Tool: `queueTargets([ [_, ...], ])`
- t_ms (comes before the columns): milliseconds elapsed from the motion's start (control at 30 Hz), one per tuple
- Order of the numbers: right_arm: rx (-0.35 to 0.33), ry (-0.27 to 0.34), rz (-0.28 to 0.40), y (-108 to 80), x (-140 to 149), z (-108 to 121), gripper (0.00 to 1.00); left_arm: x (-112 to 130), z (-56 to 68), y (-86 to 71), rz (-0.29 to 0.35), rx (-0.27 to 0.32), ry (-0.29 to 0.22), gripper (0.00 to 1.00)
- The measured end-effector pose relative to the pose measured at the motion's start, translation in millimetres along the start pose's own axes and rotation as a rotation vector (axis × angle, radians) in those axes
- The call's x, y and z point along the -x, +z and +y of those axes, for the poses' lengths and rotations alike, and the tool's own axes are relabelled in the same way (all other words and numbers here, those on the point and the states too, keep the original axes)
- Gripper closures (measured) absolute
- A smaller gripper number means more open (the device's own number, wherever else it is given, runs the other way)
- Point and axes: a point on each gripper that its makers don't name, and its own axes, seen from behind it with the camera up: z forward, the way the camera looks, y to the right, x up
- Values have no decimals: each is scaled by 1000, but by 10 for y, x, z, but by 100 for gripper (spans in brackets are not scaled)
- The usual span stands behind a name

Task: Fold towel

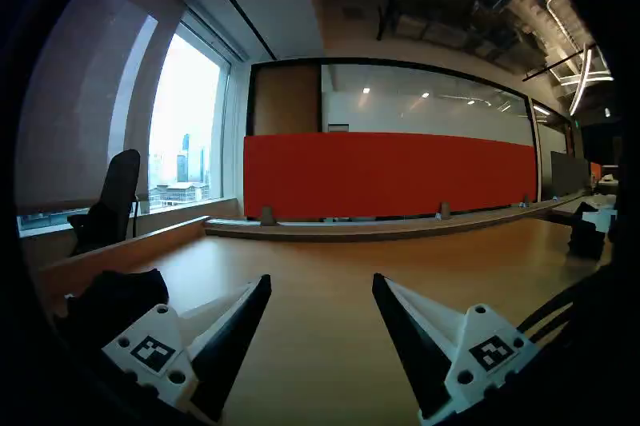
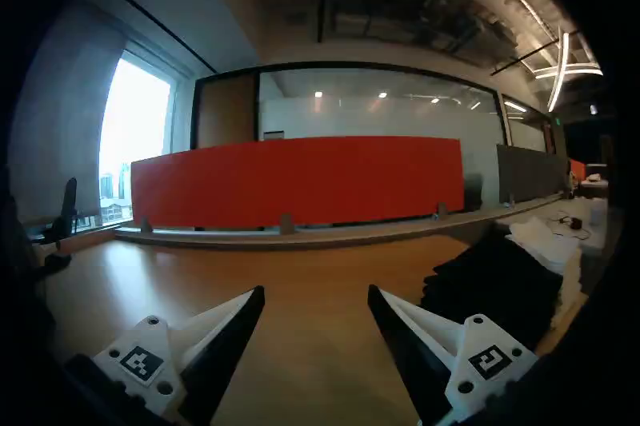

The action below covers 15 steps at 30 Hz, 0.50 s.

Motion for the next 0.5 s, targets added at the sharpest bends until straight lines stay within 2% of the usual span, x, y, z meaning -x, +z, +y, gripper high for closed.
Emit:
queueTargets([
  [500, -16, -47, 20, -31, 15, -113, 0, -2, 5, 3, 0, 0, 0, 6],
])
